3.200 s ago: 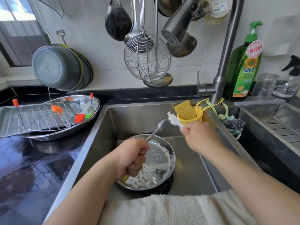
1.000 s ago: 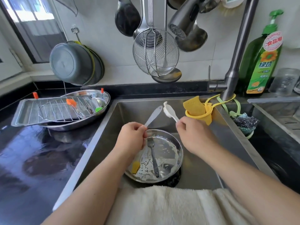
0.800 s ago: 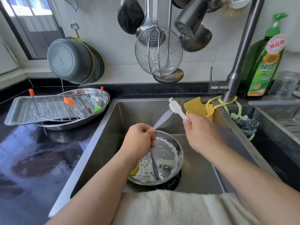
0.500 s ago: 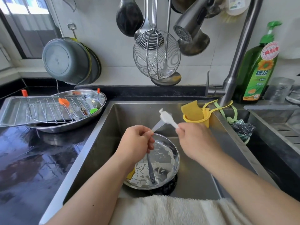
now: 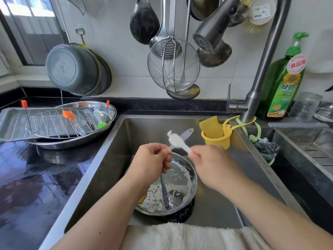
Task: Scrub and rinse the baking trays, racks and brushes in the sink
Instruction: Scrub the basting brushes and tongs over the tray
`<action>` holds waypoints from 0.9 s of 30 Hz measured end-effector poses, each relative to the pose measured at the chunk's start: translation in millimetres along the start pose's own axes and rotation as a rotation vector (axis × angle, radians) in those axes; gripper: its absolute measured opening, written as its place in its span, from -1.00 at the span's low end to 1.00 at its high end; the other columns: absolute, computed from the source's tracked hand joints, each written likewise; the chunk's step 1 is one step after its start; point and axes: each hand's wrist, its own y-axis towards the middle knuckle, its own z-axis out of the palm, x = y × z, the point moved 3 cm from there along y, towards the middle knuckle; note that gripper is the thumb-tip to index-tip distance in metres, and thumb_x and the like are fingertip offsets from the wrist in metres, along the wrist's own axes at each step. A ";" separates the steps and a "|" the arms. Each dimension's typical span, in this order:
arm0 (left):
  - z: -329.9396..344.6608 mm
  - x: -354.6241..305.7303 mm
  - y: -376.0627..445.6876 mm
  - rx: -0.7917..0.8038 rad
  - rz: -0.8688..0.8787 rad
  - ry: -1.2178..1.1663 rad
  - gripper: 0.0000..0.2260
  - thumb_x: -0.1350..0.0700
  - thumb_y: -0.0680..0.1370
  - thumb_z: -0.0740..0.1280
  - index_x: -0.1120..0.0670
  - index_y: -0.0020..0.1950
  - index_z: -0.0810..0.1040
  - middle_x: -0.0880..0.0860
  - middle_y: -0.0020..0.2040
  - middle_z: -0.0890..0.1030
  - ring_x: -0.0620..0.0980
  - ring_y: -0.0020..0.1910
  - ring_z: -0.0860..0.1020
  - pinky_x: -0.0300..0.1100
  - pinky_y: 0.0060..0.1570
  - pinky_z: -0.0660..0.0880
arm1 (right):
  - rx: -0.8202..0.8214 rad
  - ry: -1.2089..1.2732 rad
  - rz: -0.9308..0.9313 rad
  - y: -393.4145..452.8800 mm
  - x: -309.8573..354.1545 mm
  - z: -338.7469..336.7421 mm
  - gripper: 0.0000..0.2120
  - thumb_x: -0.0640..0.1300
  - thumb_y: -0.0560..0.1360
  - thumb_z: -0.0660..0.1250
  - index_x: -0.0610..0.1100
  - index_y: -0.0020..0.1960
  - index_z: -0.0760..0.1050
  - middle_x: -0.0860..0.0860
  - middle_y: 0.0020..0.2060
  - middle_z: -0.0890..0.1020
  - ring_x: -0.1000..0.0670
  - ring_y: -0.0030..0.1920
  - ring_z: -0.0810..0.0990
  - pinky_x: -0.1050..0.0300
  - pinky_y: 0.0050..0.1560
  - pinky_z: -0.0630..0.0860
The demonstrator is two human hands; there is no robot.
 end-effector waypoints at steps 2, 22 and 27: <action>-1.2 -1.4 -0.6 -0.005 0.024 0.017 -0.84 0.26 0.69 0.29 0.26 0.00 0.65 0.06 -0.31 0.58 -0.12 -0.42 0.51 -0.27 -0.36 0.50 | -0.028 -0.041 0.025 -0.7 -0.5 -2.9 -0.63 0.03 0.67 0.16 -0.05 -0.29 0.29 0.01 -0.34 0.46 -0.12 -0.28 0.46 0.01 -0.36 0.33; 1.3 -1.8 -1.1 0.010 0.058 -0.106 -0.79 0.28 0.69 0.26 0.19 -0.02 0.67 0.02 -0.30 0.58 -0.07 -0.34 0.51 -0.21 -0.30 0.49 | -0.083 -0.014 0.088 3.8 -3.5 -16.7 -0.64 0.02 0.68 0.14 -0.04 -0.27 0.31 0.01 -0.34 0.45 -0.10 -0.30 0.44 0.06 -0.42 0.25; 3.6 -1.7 0.1 0.046 0.080 -0.091 -0.77 0.31 0.70 0.23 0.23 -0.03 0.66 0.03 -0.29 0.58 -0.06 -0.33 0.48 -0.22 -0.31 0.47 | 0.045 0.013 -0.052 -10.8 14.8 -2.7 -0.62 0.03 0.66 0.18 -0.05 -0.31 0.28 0.00 -0.36 0.45 -0.14 -0.27 0.45 0.02 -0.35 0.33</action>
